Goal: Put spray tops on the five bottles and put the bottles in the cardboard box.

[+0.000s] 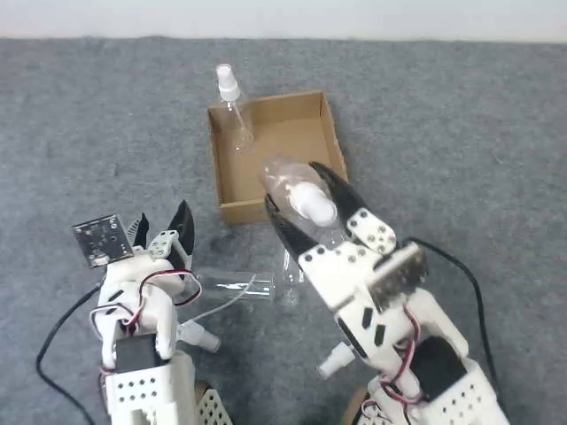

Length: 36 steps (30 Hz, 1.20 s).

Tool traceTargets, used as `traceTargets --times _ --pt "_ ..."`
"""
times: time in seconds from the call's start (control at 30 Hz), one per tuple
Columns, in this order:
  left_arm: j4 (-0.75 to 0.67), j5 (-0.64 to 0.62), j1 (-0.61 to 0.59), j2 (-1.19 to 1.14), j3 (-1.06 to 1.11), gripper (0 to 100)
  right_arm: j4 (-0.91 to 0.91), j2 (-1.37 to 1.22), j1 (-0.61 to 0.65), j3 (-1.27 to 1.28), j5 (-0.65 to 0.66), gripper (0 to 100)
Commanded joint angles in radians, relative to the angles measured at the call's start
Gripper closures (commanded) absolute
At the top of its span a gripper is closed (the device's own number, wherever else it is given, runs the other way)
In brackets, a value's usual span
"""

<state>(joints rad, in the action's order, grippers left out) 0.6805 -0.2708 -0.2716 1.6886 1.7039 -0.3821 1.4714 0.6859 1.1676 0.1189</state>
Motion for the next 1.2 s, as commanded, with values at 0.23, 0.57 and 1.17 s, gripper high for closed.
traceTargets --times 0.23,0.57,1.17 --pt "-0.009 -0.009 -0.002 0.014 -0.013 76 0.031 -0.613 0.001 -0.431 -0.005 99.0" --pt "-0.008 -0.009 -0.002 0.014 -0.013 76 0.085 -1.04 -0.021 -0.675 -0.005 98.9" --pt "0.115 -0.009 -0.002 0.117 -0.016 76 0.415 -1.601 -0.077 -0.882 -0.014 99.1"
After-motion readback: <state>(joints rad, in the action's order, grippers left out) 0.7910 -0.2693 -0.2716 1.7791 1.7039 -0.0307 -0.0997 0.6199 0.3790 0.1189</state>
